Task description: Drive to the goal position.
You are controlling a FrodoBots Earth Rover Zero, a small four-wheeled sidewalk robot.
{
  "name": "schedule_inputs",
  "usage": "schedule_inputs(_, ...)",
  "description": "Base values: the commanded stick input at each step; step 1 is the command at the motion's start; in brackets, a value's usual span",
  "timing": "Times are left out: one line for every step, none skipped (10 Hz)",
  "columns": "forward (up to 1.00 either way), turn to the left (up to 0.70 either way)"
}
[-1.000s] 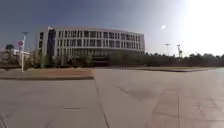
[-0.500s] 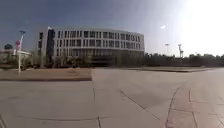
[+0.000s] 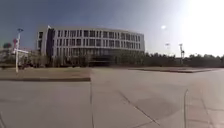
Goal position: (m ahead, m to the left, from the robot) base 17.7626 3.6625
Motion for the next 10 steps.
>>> schedule_inputs(0.70,0.00)
schedule_inputs(0.70,0.00)
schedule_inputs(0.70,0.00)
schedule_inputs(0.70,0.00)
schedule_inputs(0.70,0.00)
schedule_inputs(0.70,0.00)
schedule_inputs(0.70,0.00)
schedule_inputs(0.70,0.00)
schedule_inputs(0.70,0.00)
schedule_inputs(0.70,0.00)
